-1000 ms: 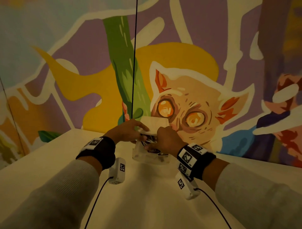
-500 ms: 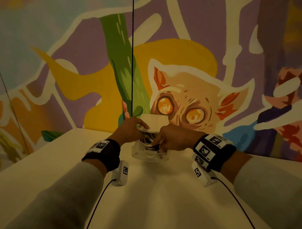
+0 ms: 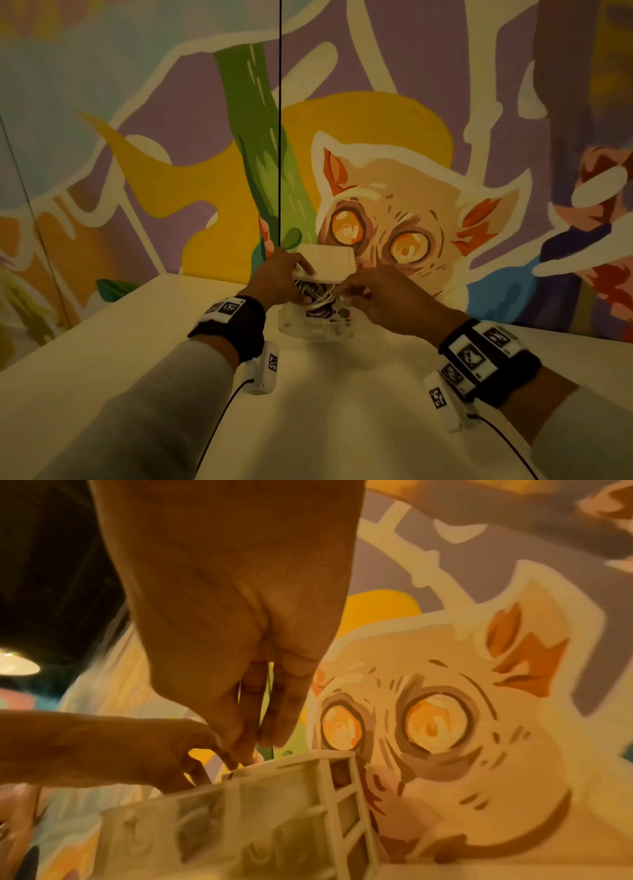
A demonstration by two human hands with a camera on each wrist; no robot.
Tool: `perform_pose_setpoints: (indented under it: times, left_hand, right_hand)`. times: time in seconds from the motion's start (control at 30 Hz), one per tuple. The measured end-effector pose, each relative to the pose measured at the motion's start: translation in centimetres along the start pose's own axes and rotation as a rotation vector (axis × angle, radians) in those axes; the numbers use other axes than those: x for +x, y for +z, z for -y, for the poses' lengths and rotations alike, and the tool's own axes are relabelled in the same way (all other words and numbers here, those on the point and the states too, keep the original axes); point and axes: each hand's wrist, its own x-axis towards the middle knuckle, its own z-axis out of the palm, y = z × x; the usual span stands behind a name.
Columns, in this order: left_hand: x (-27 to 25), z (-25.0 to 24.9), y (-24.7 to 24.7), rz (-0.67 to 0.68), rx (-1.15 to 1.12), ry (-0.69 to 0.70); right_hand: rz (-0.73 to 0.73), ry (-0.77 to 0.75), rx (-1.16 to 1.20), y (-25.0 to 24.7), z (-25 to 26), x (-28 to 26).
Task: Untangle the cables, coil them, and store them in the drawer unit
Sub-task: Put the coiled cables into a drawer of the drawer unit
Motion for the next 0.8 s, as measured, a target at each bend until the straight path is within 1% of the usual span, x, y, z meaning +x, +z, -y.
perform_pose_setpoints:
  times: [0.07, 0.13, 0.23, 0.27, 0.37, 0.43, 0.47, 0.5, 0.63, 0.67, 0.73, 0.8]
  left_hand:
    - [-0.1, 0.1, 0.1, -0.01, 0.007, -0.003]
    - [-0.2, 0.1, 0.1, -0.02, 0.01, 0.004]
    - [-0.4, -0.1, 0.1, -0.029, 0.026, 0.011]
    - [-0.5, -0.2, 0.1, -0.032, 0.029, 0.013]
    - [-0.6, -0.2, 0.1, -0.034, 0.023, 0.013]
    - [-0.7, -0.3, 0.0, -0.028, 0.022, 0.014]
    - [-0.8, -0.3, 0.0, -0.026, 0.027, 0.015]
    - [-0.7, -0.2, 0.0, -0.025, 0.031, 0.015]
    - [-0.7, 0.1, 0.2, -0.032, 0.024, 0.016]
    - [-0.7, 0.3, 0.3, -0.038, 0.019, 0.019]
    - [-0.7, 0.5, 0.3, -0.047, 0.014, 0.017]
    - [-0.9, 0.4, 0.2, -0.051, 0.017, 0.015]
  right_hand:
    - [-0.044, 0.034, 0.051, 0.3, -0.3, -1.5]
    - [-0.068, 0.018, 0.061, 0.7, -0.3, -2.7]
    - [-0.033, -0.021, -0.057, 1.8, -0.4, -3.2]
    - [-0.05, -0.032, -0.075, 2.3, -0.5, -3.2]
    - [-0.163, -0.076, -0.082, 3.7, -0.1, -3.4]
    - [-0.2, -0.142, -0.142, 4.7, 0.2, -3.6]
    - [-0.199, -0.143, -0.139, 5.1, 0.3, -3.6]
    - [-0.18, -0.112, -0.104, 5.2, 0.3, -3.5]
    - [-0.117, 0.017, 0.154, 4.9, 0.1, -2.7]
    - [-0.113, 0.028, 0.188, 4.5, 0.1, -2.5]
    - [-0.071, 0.024, 0.158, 3.9, -0.4, -1.9]
    - [0.013, 0.039, 0.085, 3.5, -1.3, -1.2]
